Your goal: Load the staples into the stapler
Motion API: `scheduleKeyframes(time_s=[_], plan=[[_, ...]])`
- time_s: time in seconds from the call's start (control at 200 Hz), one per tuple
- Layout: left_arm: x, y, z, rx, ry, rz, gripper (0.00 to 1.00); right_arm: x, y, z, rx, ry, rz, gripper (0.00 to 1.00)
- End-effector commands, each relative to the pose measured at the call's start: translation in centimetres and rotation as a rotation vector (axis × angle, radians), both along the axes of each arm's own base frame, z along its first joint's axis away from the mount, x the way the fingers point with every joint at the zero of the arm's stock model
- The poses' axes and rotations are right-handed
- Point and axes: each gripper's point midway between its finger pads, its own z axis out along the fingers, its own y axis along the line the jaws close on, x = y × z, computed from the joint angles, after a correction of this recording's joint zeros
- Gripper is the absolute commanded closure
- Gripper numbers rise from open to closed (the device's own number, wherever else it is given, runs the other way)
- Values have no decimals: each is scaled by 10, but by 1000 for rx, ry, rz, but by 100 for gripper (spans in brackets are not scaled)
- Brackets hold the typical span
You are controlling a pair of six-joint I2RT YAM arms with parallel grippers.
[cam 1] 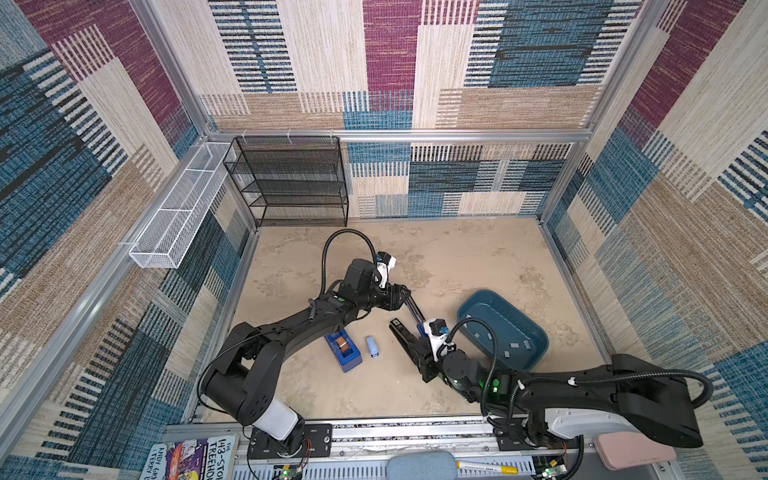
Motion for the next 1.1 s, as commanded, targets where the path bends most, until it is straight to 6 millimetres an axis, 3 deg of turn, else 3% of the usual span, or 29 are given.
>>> scheduleKeyframes(time_s=[0.0, 0.275, 0.691, 0.831, 0.947, 1.097], plan=[[3, 3, -2, 27, -4, 11, 40, 2, 0, -21, -67, 42, -28, 68], [3, 2, -4, 32, 4, 8, 40, 3, 0, -53, -124, 72, -43, 82], [4, 0, -6, 33, 14, 3, 41, -5, -15, -93, -146, 145, -71, 87], [5, 0, -7, 34, 18, 4, 41, -1, -6, -78, -128, 122, -58, 85], [5, 2, -6, 36, 15, 12, 41, -1, 1, -54, -84, 103, -32, 84], [6, 4, -4, 35, 6, 25, 41, -2, -4, -11, 3, 61, -31, 69]])
